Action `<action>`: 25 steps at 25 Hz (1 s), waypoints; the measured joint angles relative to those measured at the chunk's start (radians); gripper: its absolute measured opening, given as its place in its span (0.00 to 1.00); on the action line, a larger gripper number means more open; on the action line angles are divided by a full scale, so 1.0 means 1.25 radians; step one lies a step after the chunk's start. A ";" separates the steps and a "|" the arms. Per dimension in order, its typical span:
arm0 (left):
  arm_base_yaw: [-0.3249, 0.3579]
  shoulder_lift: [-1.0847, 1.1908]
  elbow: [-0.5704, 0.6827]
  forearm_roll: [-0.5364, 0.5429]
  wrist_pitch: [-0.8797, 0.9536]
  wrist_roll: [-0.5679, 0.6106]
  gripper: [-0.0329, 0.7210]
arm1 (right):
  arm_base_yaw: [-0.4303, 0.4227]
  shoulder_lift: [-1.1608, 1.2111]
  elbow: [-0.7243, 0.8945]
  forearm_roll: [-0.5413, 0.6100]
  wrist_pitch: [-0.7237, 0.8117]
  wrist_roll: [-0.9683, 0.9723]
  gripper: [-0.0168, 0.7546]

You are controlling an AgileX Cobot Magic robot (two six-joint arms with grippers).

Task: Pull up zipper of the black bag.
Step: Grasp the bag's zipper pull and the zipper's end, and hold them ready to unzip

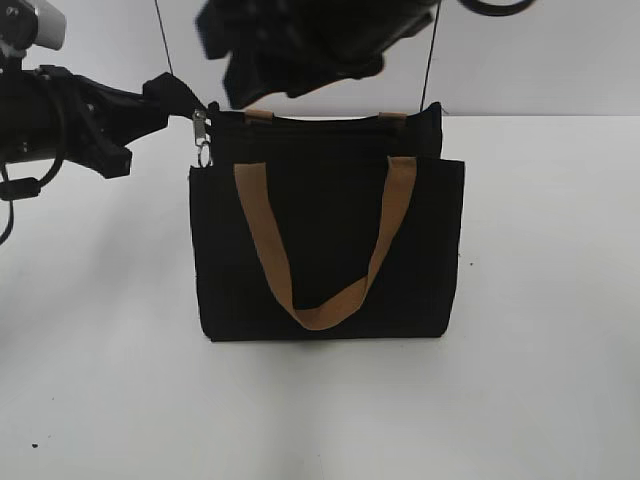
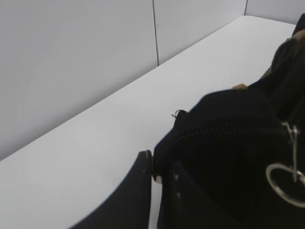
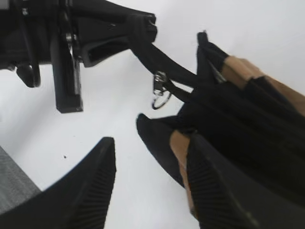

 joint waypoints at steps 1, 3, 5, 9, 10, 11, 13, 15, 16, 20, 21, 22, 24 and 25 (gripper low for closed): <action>0.000 -0.005 0.000 0.002 0.000 -0.006 0.09 | 0.004 0.027 -0.030 0.011 0.010 0.007 0.51; 0.000 -0.016 -0.001 0.005 -0.004 -0.013 0.09 | 0.007 0.071 -0.073 0.045 0.028 0.020 0.50; 0.000 -0.026 -0.001 0.007 -0.008 -0.017 0.09 | 0.007 0.106 -0.104 0.071 0.036 0.032 0.50; 0.000 -0.032 -0.002 0.013 -0.015 -0.023 0.09 | 0.008 0.157 -0.137 0.126 0.038 0.064 0.50; 0.000 -0.032 -0.002 0.013 -0.016 -0.024 0.09 | 0.008 0.165 -0.139 0.131 0.038 0.071 0.50; 0.000 -0.032 -0.002 0.013 -0.018 -0.024 0.09 | 0.008 0.172 -0.140 0.133 0.038 0.077 0.50; 0.000 -0.033 -0.003 0.013 -0.022 -0.025 0.09 | 0.007 0.184 -0.140 0.135 0.035 0.086 0.50; 0.000 -0.034 -0.003 0.014 -0.022 -0.027 0.09 | 0.007 0.195 -0.140 0.135 0.026 0.092 0.50; 0.000 -0.036 -0.003 0.015 -0.023 -0.027 0.09 | 0.007 0.198 -0.140 0.131 0.019 0.094 0.50; 0.000 -0.038 -0.003 0.016 -0.030 -0.028 0.09 | 0.007 0.210 -0.141 0.073 0.010 0.135 0.50; 0.000 -0.038 -0.003 0.017 -0.032 -0.028 0.09 | 0.007 0.211 -0.141 0.055 0.010 0.148 0.50; 0.000 -0.038 -0.003 0.018 -0.036 -0.029 0.09 | 0.007 0.212 -0.141 0.034 0.010 0.159 0.50; 0.000 -0.038 -0.003 0.018 -0.040 -0.031 0.09 | 0.007 0.212 -0.141 0.006 0.010 0.181 0.49; 0.000 -0.038 -0.003 0.018 -0.041 -0.035 0.09 | 0.007 0.212 -0.141 -0.003 0.010 0.188 0.47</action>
